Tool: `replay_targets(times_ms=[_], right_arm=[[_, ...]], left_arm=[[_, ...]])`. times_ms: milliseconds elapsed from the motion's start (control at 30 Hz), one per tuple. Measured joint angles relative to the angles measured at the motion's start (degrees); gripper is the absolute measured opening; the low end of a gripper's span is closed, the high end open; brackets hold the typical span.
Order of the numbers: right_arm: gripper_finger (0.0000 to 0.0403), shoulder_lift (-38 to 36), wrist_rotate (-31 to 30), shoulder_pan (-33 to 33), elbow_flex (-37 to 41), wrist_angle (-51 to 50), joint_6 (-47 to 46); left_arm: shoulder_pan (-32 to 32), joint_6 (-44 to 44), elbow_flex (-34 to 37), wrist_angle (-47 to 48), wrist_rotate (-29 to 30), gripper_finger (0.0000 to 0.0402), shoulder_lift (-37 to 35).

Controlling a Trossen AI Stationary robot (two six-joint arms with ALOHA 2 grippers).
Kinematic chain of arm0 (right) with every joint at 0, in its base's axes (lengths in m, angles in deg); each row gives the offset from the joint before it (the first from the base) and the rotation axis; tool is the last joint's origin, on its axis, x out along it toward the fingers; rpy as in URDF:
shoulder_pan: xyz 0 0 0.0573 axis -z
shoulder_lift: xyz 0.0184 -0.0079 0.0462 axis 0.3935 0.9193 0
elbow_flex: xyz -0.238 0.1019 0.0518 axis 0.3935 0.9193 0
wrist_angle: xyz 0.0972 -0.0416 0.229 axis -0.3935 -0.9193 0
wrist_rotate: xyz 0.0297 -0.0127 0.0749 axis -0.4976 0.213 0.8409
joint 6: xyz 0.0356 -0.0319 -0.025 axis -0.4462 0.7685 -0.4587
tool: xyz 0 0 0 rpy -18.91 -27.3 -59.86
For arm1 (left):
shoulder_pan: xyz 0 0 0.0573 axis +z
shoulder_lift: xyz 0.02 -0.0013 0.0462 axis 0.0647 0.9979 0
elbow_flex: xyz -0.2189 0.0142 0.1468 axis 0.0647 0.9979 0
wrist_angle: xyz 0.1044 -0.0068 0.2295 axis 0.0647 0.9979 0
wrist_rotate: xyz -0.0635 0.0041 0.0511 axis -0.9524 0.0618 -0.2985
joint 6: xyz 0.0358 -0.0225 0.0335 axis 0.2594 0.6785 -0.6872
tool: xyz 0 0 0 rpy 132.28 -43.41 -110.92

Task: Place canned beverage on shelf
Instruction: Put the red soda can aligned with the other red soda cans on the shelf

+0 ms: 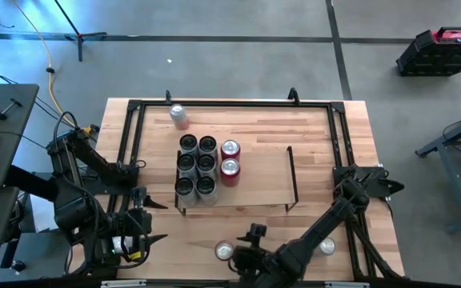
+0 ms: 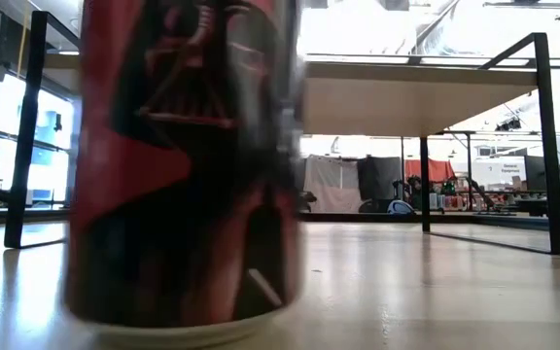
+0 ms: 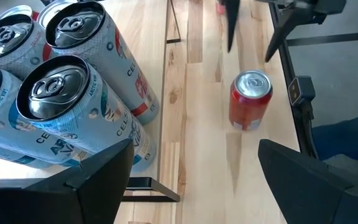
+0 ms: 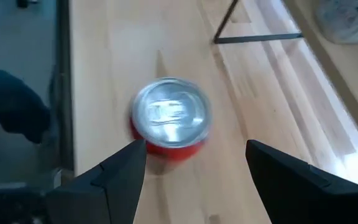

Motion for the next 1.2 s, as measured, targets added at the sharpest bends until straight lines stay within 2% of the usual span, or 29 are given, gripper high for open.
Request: replay_targets(times_ms=[200, 600, 733, 833, 1000, 1200], right_arm=[[0.026, 0.0, 3.5, 0.82, 0.01, 1.99, 3.85], [0.0267, 0.0, 4.1, -0.75, 3.65, 8.43, 5.54], [0.0273, -0.07, 7.0, -0.62, 3.63, 5.43, 5.02], [0.0274, 0.08, 7.18, -0.81, 3.63, 2.82, 1.34], [0.0274, 1.25, 8.75, -0.01, 3.63, 3.64, -0.15], [0.0274, 2.61, 16.88, 1.33, 3.63, 7.18, -0.01]], left_arm=[[-0.02, -0.02, 0.0, 0.02, -0.06, 0.0335, 0.0], [-0.04, 0.01, 0.0, 0.0, 0.0, 0.0335, 0.0], [-0.04, 0.04, 0.0, 0.0, -0.05, 0.0335, 0.0], [-0.04, 0.07, 0.0, 0.0, -0.06, 0.0335, 0.0], [-0.04, 0.07, 0.0, -0.07, -0.06, 0.0335, 0.0], [-0.39, 0.51, 0.0, -0.19, -0.08, 0.0335, -0.02]])
